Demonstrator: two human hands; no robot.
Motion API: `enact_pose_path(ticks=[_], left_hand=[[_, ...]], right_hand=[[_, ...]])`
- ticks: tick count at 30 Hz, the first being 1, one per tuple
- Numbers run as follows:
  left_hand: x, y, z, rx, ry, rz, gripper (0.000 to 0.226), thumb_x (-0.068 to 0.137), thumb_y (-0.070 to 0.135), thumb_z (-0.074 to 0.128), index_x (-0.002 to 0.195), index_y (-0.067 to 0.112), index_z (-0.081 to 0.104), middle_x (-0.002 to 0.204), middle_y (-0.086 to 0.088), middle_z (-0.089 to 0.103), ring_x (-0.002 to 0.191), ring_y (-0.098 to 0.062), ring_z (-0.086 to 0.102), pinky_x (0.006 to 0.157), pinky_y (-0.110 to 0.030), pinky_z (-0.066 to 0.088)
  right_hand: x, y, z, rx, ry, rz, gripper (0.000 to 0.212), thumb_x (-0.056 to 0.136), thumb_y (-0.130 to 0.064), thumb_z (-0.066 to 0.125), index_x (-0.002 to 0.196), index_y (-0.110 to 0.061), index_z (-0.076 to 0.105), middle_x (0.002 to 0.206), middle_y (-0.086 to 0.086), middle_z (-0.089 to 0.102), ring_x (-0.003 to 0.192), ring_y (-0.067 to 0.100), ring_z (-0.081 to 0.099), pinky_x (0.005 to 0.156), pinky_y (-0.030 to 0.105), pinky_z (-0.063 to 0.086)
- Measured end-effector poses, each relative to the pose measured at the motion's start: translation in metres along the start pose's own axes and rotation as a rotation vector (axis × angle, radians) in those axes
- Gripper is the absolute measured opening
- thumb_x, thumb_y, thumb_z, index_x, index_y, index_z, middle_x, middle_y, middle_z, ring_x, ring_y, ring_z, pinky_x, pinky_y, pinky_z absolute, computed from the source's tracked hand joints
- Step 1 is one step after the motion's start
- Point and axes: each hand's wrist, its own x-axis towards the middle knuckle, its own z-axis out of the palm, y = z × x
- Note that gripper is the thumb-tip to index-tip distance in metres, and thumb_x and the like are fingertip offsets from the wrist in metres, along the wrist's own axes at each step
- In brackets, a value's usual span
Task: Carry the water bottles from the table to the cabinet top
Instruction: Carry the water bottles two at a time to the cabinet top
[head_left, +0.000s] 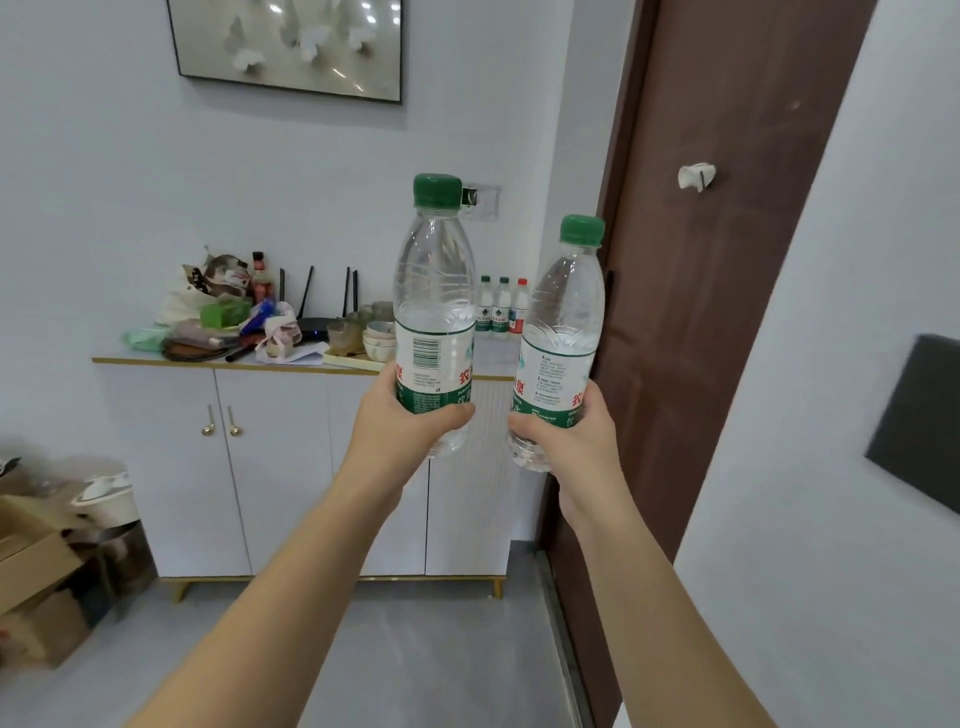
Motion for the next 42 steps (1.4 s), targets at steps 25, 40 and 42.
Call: enact_pose_path(ticks=[25,40,42], left_hand=[[0.325,-0.157,0.097,0.036,-0.024,-0.043,0.050,0.071,0.000,0.080,0.107,0.025,0.057,0.098,0.008,0.069,0.086,-0.003,0.066,0.066,-0.019,0.054],[0.535,-0.282,0.114,0.136,-0.074,-0.132,0.059,0.070,0.005,0.081,0.120,0.015,0.052,0.106,-0.001,0.067,0.097,-0.015,0.066,0.075,-0.027,0.056],[0.552,-0.299,0.121,0.158,-0.074,-0.149,0.060,0.070,0.005,0.080,0.121,0.016,0.050,0.106,0.001,0.065,0.096,-0.012,0.064,0.070,-0.021,0.052]], right_hand=[[0.345,0.147,0.000,-0.054,0.104,0.036,0.066,0.070,0.009,0.078,0.125,-0.018,0.054,0.111,-0.002,0.069,0.101,0.014,0.067,0.080,0.028,0.056],[0.528,0.268,0.031,-0.198,0.149,0.147,0.074,0.066,0.000,0.084,0.127,-0.026,0.052,0.117,-0.007,0.067,0.109,0.013,0.064,0.097,0.045,0.053],[0.550,0.284,0.030,-0.206,0.153,0.161,0.073,0.066,0.000,0.084,0.125,-0.027,0.052,0.116,-0.008,0.066,0.108,0.013,0.063,0.098,0.044,0.052]])
